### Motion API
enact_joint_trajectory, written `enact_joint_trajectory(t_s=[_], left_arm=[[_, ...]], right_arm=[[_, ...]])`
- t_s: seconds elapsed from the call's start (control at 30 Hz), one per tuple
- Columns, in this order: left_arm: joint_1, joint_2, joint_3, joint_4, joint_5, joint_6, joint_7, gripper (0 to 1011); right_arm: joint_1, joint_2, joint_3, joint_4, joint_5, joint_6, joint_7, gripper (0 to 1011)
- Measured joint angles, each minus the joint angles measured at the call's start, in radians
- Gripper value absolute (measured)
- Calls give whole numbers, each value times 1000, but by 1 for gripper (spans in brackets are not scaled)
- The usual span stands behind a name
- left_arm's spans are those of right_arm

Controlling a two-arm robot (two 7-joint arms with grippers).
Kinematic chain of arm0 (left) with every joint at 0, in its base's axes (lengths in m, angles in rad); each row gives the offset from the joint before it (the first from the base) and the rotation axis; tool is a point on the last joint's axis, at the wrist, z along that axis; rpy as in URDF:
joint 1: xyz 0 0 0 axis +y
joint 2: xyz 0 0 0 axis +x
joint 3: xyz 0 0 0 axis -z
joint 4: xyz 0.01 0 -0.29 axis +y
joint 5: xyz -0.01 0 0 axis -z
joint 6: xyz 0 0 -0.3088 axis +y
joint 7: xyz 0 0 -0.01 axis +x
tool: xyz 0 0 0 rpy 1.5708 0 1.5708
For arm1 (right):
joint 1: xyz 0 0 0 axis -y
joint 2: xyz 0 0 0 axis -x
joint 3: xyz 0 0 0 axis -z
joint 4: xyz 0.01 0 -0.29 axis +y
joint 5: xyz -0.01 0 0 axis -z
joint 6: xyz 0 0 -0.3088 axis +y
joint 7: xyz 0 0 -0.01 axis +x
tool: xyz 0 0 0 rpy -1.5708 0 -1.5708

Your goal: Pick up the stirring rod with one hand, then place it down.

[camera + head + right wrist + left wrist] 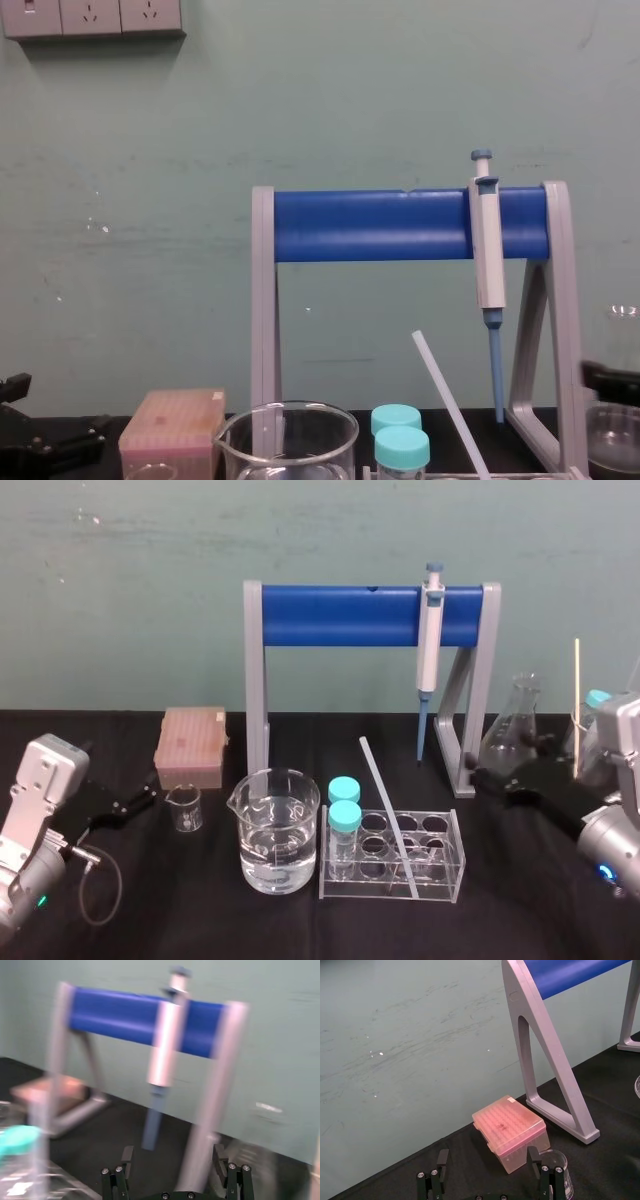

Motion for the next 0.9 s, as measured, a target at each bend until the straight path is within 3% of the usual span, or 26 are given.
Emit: enact_joint_trajectory(t_s=[0.17, 0.33, 0.9], left_arm=[[0, 0, 0, 0, 0, 0, 0, 1000], [0, 0, 0, 0, 0, 0, 0, 1000], [0, 0, 0, 0, 0, 0, 0, 1000]], right_arm=[[0, -21, 11, 33, -69, 54, -106, 1003], [8, -34, 11, 51, -91, 80, -121, 1003], [7, -30, 10, 47, -85, 73, -117, 1003]])
